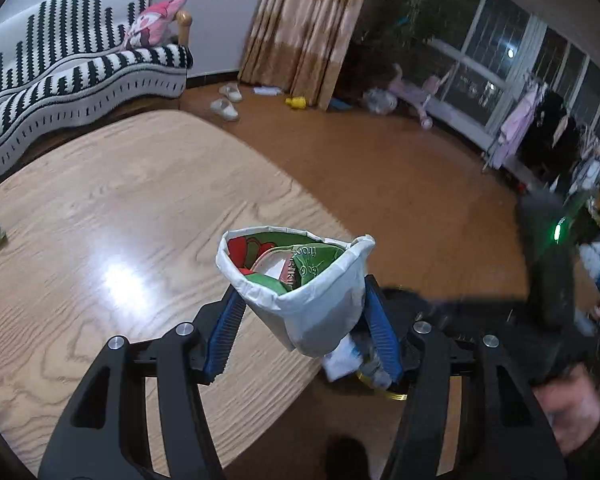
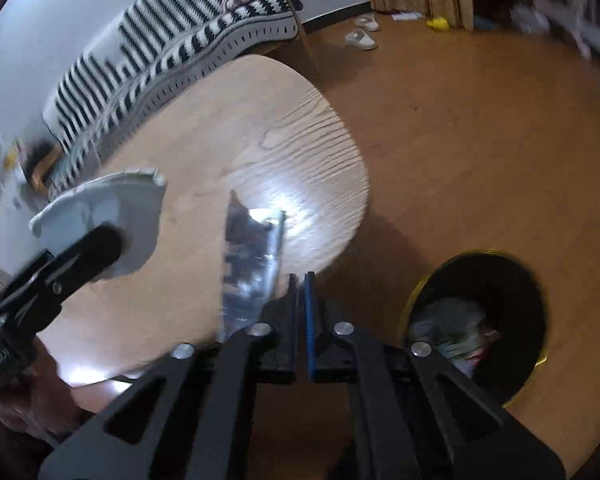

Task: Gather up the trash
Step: 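Carry cup and blister pack to the bin and open both tools over it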

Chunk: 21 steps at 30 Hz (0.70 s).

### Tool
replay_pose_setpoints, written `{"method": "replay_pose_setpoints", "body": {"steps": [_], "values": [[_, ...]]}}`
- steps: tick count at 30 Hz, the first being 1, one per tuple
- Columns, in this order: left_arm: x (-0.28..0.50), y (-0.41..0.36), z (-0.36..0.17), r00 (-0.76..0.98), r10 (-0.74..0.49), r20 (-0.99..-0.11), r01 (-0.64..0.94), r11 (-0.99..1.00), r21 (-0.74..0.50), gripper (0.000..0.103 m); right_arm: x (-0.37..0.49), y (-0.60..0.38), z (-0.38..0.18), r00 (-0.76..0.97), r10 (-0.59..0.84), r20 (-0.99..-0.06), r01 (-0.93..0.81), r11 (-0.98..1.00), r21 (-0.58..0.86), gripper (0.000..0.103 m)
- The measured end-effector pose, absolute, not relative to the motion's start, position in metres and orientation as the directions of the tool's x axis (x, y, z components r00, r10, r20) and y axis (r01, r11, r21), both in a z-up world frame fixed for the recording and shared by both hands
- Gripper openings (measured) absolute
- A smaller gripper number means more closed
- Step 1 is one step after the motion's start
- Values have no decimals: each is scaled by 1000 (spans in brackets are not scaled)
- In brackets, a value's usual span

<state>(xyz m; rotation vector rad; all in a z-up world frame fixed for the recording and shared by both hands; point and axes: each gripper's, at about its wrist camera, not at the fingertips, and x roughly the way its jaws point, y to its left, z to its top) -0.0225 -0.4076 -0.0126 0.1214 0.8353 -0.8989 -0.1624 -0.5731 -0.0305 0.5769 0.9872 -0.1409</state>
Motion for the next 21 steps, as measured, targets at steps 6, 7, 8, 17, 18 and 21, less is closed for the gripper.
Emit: {"method": "replay_pose_setpoints", "body": {"steps": [6, 7, 8, 17, 18, 21], "values": [[10, -391, -9, 370, -631, -682, 670, 689, -275, 58, -151, -558, -17, 572, 96, -814, 331, 882, 336, 94], [17, -385, -9, 373, -628, -683, 656, 699, -285, 58, -146, -555, -16, 568, 110, -816, 319, 884, 341, 94], [23, -380, -8, 378, -623, -685, 646, 707, -287, 58, -138, -550, -17, 558, 110, -823, 309, 892, 330, 92], [34, -360, -11, 398, -580, -710, 609, 746, -269, 58, -86, -510, -48, 418, -46, -907, 305, 948, 92, 38], [33, -361, -12, 398, -579, -712, 612, 745, -264, 58, -87, -510, -47, 423, -35, -905, 306, 946, 107, 19], [25, -369, -16, 388, -575, -720, 629, 736, -250, 58, -102, -519, -42, 437, -13, -899, 327, 934, 145, 15]]}}
